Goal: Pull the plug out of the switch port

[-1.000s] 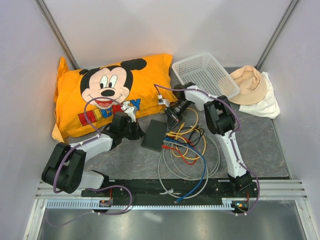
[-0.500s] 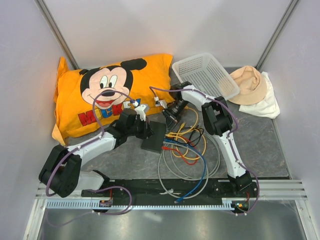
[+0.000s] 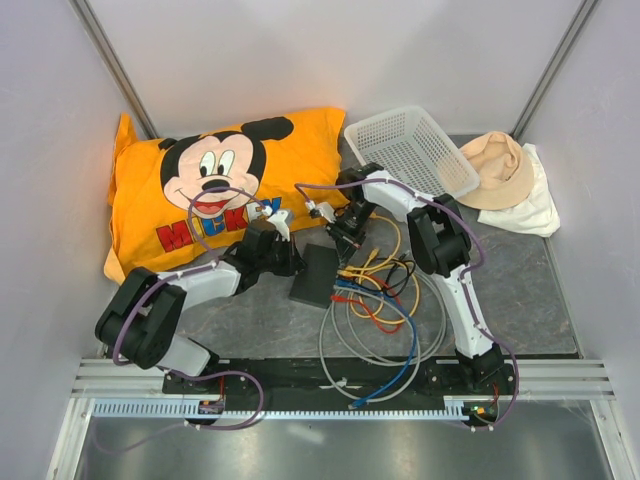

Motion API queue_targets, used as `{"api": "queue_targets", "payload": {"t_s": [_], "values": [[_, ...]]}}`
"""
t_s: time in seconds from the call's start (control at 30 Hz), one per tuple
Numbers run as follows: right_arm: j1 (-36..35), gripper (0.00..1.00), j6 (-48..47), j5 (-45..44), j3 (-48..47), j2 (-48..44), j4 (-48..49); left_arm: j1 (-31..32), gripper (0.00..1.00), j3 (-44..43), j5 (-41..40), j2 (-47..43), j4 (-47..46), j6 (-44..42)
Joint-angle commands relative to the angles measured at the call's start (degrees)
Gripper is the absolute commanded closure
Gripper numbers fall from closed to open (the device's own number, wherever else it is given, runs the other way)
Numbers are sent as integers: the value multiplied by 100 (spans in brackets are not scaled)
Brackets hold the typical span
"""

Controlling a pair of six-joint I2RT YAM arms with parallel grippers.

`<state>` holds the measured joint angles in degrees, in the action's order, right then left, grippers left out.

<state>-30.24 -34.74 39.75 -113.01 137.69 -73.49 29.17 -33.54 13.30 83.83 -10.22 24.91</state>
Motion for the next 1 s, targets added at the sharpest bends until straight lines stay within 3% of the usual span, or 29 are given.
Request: {"api": "queue_targets", "payload": {"t_s": [0.0,0.2,0.43,0.7,0.97], "values": [[123,97,-578,-2021,253,-356,-95,-16,98,348,-618,265,530,49],[237,99,-815,-1936,525,-681,-428,-16,98,453,-627,107,416,14],[343,100,-420,-1593,605,-778,-429,-16,98,541,-557,-51,310,-47],[387,100,152,-3233,1369,-1858,994,-25,99,638,-530,-236,231,-82],[571,100,415,-4220,2143,-2764,1900,-25,98,691,-504,-394,204,-135]]}}
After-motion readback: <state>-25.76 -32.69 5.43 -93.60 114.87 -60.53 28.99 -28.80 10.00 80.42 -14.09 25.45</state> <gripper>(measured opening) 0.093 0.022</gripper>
